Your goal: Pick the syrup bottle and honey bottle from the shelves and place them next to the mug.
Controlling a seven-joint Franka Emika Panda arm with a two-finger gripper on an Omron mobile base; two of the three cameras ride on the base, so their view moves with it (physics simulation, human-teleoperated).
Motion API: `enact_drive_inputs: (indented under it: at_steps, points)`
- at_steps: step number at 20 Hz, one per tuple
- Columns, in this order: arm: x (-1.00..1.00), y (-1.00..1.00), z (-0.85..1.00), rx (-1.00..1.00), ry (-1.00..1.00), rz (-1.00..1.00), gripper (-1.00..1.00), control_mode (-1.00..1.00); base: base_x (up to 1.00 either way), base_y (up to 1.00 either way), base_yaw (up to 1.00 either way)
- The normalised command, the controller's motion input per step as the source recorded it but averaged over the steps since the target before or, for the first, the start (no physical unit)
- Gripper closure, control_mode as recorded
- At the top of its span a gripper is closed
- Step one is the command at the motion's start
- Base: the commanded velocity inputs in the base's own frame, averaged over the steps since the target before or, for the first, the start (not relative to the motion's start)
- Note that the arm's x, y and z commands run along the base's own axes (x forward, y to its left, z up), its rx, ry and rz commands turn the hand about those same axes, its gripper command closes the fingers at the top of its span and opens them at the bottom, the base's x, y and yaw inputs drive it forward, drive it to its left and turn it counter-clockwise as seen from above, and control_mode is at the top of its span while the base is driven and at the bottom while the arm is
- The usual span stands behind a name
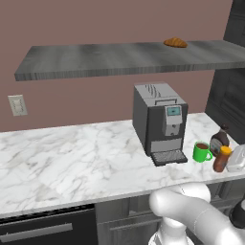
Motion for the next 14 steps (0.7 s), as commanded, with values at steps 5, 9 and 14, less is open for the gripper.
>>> enact_drive_inputs:
  at_steps: [5, 9, 14]
  points:
    - [0.09, 0.00, -0.17, 0.00, 0.00, 0.00, 1.00, -1.00, 0.00, 0.00, 0.00]
    - [0.08, 0.00, -0.07, 0.00, 0.00, 0.00, 1.00, -1.00, 0.00, 0.00, 0.00]
    - [0.20, -0.05, 0.00, 0.00, 0.00, 0.00, 1.00, -1.00, 0.00, 0.00, 0.00]
